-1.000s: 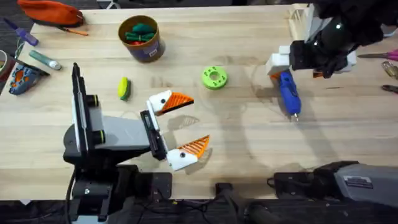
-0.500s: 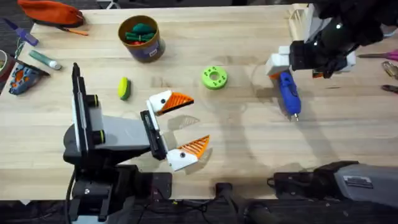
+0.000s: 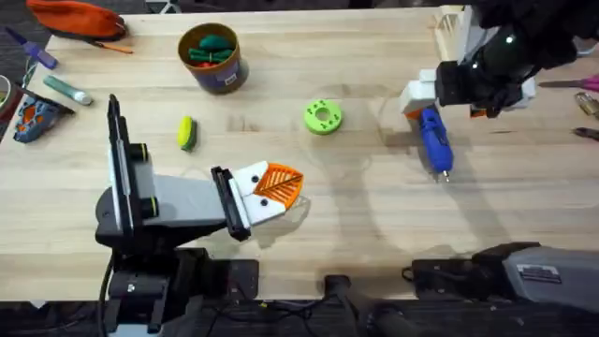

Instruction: Pick up the gripper from the table and insert it into the empty holder that is missing its gripper. Then pick up a screw, insert it into the mounting hole, and use the screwdriver to tighten it. Finally, clean up the table by picking up the vegetable and placing it into the bucket.

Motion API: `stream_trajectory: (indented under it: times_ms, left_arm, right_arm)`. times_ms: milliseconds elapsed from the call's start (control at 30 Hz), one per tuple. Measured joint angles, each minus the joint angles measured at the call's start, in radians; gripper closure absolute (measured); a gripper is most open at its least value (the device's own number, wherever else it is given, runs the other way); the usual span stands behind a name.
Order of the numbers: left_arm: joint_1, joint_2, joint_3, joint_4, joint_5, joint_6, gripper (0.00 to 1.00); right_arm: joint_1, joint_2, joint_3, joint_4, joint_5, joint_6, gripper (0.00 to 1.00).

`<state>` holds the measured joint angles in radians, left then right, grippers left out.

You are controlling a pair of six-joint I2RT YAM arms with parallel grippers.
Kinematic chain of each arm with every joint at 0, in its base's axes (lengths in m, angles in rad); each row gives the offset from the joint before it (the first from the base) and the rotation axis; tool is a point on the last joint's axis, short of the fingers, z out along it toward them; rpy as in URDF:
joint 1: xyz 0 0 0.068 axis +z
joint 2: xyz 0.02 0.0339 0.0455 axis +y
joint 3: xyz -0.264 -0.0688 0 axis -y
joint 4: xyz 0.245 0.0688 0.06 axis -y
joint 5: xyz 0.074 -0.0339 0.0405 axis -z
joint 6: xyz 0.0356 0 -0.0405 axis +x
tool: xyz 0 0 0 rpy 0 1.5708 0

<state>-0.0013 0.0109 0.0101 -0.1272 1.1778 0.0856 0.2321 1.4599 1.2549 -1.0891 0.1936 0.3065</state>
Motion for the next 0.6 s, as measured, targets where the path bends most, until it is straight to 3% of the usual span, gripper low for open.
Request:
stream_trajectory:
  times_ms: [400,600]
  left_arm:
    - [0.0,0.0,0.0,0.0,0.0,0.0,0.985]
    - [0.0,0.0,0.0,0.0,0.0,0.0,0.985]
  right_arm:
    - [-0.001,0.0,0.0,0.003,0.0,-0.02,0.015]
    - [-0.028,0.046,-0.014,0.081,-0.012,-0.07,0.015]
